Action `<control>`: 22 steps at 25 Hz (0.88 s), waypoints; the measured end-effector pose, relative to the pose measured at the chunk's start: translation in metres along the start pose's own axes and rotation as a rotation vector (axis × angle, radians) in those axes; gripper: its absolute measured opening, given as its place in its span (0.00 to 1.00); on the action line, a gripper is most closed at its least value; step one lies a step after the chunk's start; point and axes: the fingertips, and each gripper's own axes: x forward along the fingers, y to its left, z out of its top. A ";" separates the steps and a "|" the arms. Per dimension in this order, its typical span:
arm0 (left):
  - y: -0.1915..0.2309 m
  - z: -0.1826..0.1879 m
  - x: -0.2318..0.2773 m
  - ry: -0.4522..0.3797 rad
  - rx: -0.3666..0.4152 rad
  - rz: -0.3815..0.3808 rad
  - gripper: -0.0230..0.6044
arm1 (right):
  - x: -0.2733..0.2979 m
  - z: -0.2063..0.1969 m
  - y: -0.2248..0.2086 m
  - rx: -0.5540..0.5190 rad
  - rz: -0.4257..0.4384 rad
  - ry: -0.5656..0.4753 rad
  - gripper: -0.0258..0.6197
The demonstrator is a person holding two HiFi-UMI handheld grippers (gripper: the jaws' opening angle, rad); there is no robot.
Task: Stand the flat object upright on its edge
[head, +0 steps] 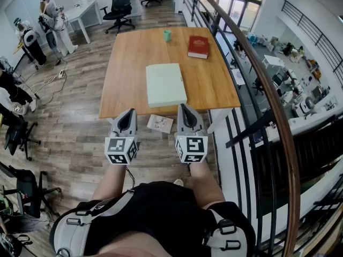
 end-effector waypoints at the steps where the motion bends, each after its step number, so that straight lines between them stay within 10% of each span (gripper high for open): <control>1: -0.002 -0.001 0.000 0.002 0.001 -0.002 0.04 | -0.001 0.000 -0.002 0.006 -0.004 0.001 0.05; 22: -0.043 0.000 0.016 0.024 0.010 -0.004 0.04 | -0.017 -0.006 -0.040 0.028 0.007 -0.004 0.05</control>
